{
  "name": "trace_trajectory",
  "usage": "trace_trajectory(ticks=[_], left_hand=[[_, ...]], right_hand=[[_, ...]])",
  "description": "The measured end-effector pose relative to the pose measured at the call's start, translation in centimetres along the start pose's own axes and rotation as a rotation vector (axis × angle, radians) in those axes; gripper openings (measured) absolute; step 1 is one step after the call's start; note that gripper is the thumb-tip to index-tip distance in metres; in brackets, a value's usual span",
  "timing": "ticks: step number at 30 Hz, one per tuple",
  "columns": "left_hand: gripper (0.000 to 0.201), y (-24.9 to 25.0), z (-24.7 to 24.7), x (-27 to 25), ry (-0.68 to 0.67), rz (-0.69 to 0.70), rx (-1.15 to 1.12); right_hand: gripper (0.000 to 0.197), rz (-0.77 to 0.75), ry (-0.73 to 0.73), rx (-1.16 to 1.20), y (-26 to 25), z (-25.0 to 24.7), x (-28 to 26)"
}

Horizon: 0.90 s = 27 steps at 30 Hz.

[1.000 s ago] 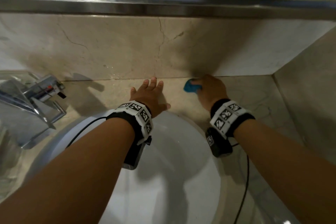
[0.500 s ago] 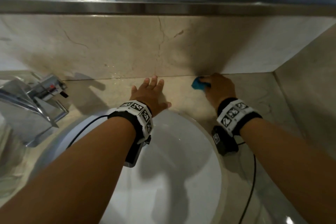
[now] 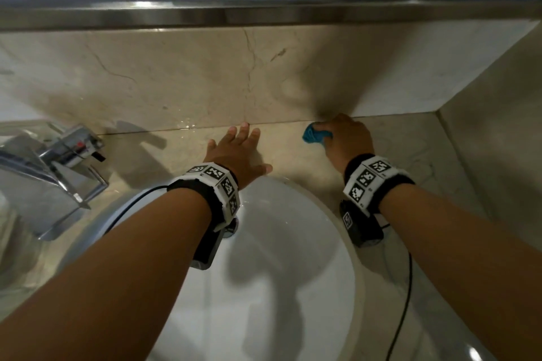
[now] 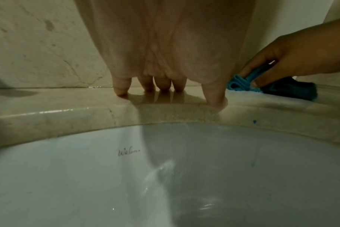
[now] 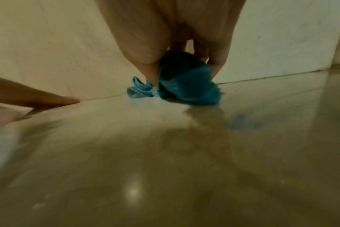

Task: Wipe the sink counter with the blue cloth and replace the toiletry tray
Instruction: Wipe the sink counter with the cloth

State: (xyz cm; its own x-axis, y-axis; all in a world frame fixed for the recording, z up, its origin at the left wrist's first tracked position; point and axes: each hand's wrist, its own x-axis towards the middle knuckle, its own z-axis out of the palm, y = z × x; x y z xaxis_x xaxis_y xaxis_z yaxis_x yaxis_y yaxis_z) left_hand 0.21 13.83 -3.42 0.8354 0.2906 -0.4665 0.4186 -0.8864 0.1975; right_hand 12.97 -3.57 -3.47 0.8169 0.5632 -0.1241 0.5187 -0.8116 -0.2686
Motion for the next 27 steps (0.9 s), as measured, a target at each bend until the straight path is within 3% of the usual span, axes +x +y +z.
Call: trace_trajectory(ticks=[4, 7, 11, 16, 20, 23, 27], left_hand=[[0.086, 0.1, -0.3, -0.1, -0.009, 0.009, 0.008], [0.08, 0.6, -0.9, -0.1, -0.024, -0.003, -0.001], [0.063, 3.2, -1.1, -0.5, 0.085, 0.039, -0.005], [0.086, 6.6, 0.1, 0.0, -0.003, 0.068, -0.002], [0.105, 6.3, 1.1, 0.0, -0.033, 0.061, 0.04], [0.109, 6.1, 1.4, 0.1, -0.015, 0.067, 0.043], [0.115, 6.1, 1.4, 0.6, -0.046, 0.063, 0.052]], right_hand=[[0.036, -0.172, -0.029, 0.191, -2.3, 1.6, -4.2], [0.034, -0.256, -0.034, 0.14, -3.0, 1.8, -7.4], [0.034, -0.293, -0.15, 0.235, -1.6, 0.5, -8.0], [0.031, -0.011, 0.134, 0.42, 1.1, -2.5, -4.6], [0.038, 0.184, 0.009, 0.196, 2.7, -2.1, -1.2], [0.043, 0.115, -0.133, 0.007, 1.8, -1.5, -1.7], [0.034, -0.165, -0.025, 0.186, 0.2, 0.1, -5.4]])
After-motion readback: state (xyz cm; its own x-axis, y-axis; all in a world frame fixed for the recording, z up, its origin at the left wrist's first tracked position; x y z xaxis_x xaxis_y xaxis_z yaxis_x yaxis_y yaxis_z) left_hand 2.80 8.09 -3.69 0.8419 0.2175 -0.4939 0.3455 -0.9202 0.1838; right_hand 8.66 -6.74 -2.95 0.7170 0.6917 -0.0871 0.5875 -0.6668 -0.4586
